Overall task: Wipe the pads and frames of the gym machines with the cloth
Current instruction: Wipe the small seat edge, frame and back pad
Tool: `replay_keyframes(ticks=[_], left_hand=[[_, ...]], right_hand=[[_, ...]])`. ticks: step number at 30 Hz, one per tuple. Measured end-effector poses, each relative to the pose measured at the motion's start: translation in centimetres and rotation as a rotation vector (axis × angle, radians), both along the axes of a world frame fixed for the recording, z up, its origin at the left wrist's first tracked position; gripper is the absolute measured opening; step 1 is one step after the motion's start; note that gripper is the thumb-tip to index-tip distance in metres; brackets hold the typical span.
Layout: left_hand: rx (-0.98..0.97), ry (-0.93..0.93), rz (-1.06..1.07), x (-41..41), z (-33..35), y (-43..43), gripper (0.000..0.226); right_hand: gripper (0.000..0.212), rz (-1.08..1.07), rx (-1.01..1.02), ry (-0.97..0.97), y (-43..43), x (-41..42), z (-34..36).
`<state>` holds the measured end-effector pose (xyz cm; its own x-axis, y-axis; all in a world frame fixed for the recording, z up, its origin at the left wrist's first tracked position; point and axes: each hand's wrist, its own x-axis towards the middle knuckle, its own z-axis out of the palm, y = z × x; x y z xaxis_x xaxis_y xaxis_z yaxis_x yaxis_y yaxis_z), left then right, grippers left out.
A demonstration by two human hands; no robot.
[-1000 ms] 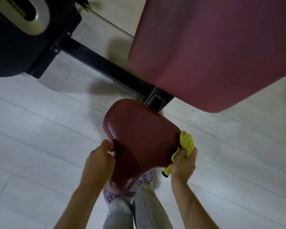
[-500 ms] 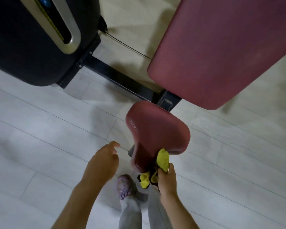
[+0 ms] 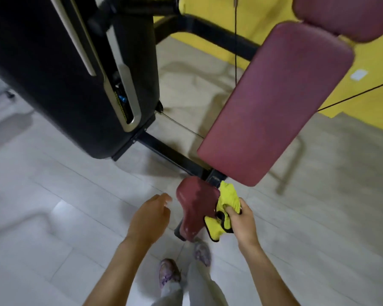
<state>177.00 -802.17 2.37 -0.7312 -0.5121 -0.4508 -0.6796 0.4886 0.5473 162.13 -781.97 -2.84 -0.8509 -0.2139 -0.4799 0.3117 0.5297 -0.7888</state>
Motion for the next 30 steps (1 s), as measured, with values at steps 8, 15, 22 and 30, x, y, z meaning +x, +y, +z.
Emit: replay_keyframes(ticks=[8, 15, 22, 30], left_hand=[[-0.099, 0.208, -0.069, -3.5, 9.8, 0.6, 0.034], [-0.163, 0.309, -0.115, -11.8, 12.5, -0.6, 0.035], [-0.22, 0.389, -0.192, -25.7, 14.9, -1.2, 0.033], [-0.323, 0.566, -0.167, -43.0, 21.5, -2.5, 0.019]], right_hand=[[0.023, -0.052, -0.136, 0.188, 1.2, -3.8, 12.2], [0.014, -0.304, -0.255, 0.226, 1.6, -10.0, 15.7], [0.014, -0.409, -0.354, 0.314, 0.4, -21.8, 19.0], [0.029, -0.373, -0.372, 0.757, -2.0, -37.3, 29.2]])
